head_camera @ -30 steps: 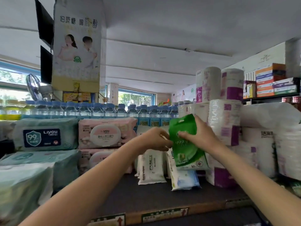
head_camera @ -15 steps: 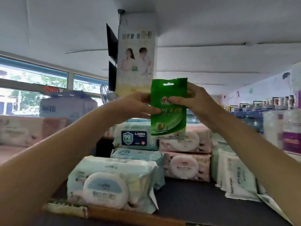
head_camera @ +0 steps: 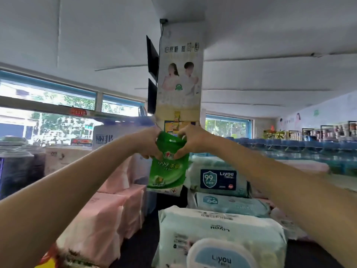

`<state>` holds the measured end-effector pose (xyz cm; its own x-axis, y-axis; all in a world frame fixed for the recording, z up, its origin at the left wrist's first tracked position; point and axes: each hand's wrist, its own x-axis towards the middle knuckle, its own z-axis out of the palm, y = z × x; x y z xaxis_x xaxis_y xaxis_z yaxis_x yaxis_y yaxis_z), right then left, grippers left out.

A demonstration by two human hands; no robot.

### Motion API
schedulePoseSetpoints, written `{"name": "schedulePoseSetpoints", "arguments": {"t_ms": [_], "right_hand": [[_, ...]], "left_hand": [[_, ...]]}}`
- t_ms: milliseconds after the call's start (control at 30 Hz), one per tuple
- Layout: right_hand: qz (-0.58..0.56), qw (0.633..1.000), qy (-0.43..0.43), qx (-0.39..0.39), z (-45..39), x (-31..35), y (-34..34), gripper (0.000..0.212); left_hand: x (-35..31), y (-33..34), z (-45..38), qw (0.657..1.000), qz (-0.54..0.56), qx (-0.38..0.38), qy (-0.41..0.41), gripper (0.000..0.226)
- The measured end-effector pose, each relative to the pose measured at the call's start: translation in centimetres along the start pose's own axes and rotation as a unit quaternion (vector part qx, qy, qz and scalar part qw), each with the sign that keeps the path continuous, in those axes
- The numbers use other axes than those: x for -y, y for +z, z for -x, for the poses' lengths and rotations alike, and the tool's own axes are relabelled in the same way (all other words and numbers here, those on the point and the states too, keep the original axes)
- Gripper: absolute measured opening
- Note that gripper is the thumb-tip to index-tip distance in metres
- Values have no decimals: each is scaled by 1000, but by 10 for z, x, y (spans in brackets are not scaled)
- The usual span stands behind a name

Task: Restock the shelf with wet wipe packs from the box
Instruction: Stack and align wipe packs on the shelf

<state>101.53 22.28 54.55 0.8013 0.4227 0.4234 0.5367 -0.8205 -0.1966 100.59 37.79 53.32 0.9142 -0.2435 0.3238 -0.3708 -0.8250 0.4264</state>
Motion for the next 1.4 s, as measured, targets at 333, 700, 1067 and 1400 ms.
{"name": "schedulePoseSetpoints", "arguments": {"t_ms": [333, 700, 1067, 1400], "right_hand": [[203, 977, -56, 40, -36, -20, 63, 33], [386, 917, -99, -10, -39, -49, 43, 21], [144, 968, 10, -207, -19, -75, 12, 20], [232, 939, 167, -193, 107, -74, -18, 23]], "left_hand": [[24, 52, -68, 984, -174, 24, -40, 28], [45, 117, -111, 977, -171, -117, -45, 31], [34, 102, -108, 963, -226, -146, -16, 23], [-97, 95, -26, 962, -99, -147, 206, 24]]}}
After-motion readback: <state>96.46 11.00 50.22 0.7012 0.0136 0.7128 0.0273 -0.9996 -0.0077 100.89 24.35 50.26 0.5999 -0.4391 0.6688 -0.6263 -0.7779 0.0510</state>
